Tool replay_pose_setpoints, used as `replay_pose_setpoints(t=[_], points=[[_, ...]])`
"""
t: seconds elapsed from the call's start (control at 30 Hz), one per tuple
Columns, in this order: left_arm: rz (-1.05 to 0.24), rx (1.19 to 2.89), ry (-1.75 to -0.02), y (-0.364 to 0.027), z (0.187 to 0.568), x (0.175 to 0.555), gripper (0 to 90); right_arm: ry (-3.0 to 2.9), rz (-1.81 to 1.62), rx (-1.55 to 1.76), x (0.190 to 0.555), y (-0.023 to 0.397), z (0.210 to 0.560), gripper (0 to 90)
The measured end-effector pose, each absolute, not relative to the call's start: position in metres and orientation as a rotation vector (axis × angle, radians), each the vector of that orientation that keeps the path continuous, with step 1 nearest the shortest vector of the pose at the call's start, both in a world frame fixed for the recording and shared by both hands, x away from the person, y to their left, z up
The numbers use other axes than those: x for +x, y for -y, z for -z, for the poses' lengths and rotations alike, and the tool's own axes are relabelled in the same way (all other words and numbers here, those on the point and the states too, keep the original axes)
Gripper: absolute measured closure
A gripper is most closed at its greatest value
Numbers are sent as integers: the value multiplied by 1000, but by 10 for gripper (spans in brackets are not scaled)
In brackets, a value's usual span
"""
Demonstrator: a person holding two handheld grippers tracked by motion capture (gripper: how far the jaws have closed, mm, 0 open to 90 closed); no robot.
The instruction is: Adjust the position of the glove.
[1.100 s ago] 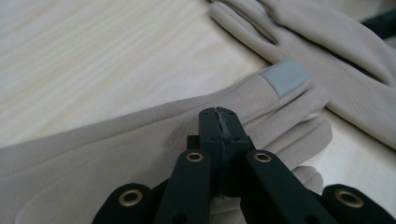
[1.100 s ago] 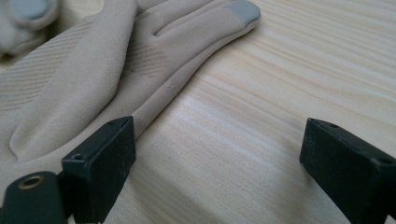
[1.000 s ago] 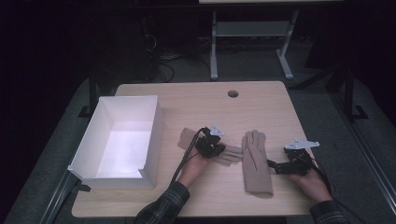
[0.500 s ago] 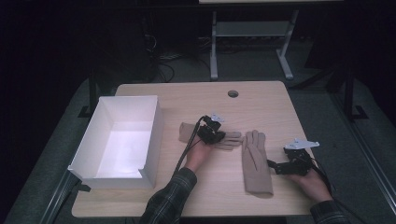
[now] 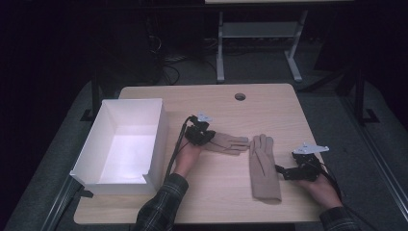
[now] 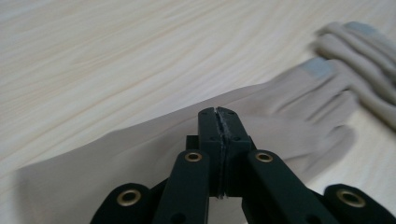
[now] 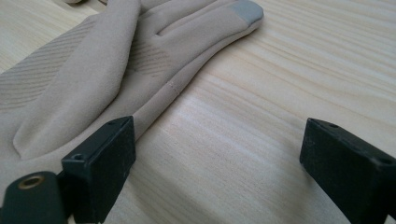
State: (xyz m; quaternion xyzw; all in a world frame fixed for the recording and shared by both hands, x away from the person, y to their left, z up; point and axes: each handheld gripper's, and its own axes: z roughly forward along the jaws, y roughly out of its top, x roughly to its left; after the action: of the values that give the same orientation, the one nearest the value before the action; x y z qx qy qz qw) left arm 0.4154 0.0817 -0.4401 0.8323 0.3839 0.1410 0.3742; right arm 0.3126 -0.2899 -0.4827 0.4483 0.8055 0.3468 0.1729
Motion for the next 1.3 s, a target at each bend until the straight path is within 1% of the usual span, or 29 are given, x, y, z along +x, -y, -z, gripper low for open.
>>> replay_pose_setpoints(t=[0.27, 0.4, 0.5, 0.63, 0.8, 1.3], points=[[-438, 2118, -1122, -113, 446, 429, 897, -2283, -984, 1264, 313, 290, 483, 101], [-453, 2135, -1174, -117, 454, 434, 897, -2283, -985, 1266, 313, 290, 483, 101], [-455, 2178, -1183, -116, 461, 435, 897, -2284, -985, 1272, 313, 290, 483, 101], [-448, 2162, -1202, -116, 462, 432, 897, -2285, -985, 1272, 313, 290, 483, 101], [-463, 2184, -1195, -114, 461, 422, 898, -2285, -985, 1272, 313, 290, 483, 101], [-434, 2234, -1166, -114, 458, 375, 897, -2284, -984, 1273, 312, 290, 483, 101]])
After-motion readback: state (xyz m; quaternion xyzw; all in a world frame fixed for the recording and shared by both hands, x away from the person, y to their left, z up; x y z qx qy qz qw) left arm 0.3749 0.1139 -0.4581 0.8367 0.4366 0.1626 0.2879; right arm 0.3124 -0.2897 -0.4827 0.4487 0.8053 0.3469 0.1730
